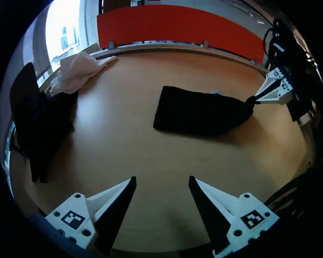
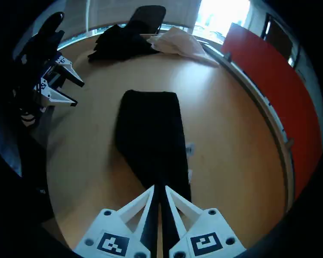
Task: Fold towel
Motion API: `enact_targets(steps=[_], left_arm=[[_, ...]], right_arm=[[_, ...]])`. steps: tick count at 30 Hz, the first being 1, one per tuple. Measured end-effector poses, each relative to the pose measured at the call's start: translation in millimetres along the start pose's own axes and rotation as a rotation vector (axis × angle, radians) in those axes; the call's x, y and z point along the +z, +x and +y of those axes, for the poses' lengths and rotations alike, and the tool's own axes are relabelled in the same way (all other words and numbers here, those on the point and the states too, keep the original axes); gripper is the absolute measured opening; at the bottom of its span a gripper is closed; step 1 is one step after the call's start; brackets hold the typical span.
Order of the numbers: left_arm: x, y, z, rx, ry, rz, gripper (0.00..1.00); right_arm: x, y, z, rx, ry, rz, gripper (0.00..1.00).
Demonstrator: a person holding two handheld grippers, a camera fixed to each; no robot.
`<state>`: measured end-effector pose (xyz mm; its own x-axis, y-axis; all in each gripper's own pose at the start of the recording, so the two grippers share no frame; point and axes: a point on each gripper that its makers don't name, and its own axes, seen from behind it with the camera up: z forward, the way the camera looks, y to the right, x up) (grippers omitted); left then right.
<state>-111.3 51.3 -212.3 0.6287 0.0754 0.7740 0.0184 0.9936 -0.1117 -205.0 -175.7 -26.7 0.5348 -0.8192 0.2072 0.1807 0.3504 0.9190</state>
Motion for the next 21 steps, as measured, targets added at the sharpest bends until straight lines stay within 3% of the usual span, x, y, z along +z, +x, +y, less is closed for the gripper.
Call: enact_targets(steps=[10,16,21], left_arm=[[1.0,2,1.7,0.015,-0.005,0.000,0.90],[1.0,4,3.4,0.019,-0.006,0.001,0.90],[0.3,2,4.5,0.018,-0.008,0.000,0.90]], right_arm=[[9.9,-64,-33,0.246,0.001,-0.024,0.03],[15.3,-78,-42,0.330,-0.006,-0.022,0.03],[16.4,-78,-44,0.365,-0.012,-0.011,0.03]])
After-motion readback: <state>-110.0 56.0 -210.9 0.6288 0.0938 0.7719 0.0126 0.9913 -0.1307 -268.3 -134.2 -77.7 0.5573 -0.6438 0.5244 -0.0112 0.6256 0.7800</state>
